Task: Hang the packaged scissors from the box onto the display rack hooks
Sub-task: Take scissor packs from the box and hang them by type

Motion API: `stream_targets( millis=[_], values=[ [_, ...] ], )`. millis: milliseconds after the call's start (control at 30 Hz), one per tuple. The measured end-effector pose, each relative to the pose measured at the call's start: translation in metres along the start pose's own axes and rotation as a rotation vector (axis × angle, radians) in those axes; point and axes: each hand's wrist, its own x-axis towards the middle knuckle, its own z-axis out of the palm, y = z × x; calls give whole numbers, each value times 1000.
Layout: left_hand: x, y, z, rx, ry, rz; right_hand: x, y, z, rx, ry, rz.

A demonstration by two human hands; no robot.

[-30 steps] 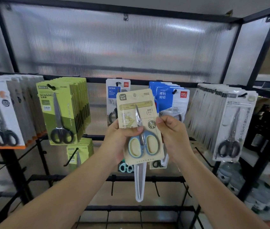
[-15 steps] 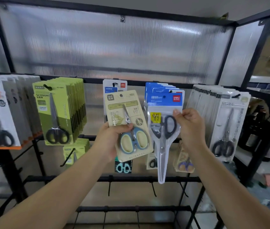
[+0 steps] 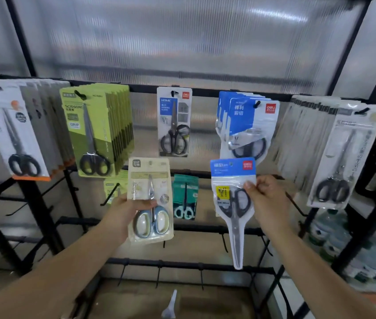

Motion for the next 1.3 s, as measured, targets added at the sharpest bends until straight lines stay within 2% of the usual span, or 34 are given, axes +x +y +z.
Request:
stream_targets(
  millis=[133,300,600,700,900,1067,1300],
  values=[
    [-3,-29,-33,17,105,-100,-22,33,17,61,-83,66],
    [-5,-54,-65,53,143,-171,-42,70,38,73,-195,184],
    [5,-93,-100,138,252,-178,-60,116,46,88,-170,430],
    [5,-100,-94,148,213,-221,-63,130,34,89,-114,500],
    [6,-106,-54,31,-51,-283,-63,149,1,49,6,559],
    [16,-115,-21,9,-51,-299,-57,154,-27,66,98,526],
    [16,-128,-5,-24,-42,-294,-55,168,-21,63,50,593]
  ],
)
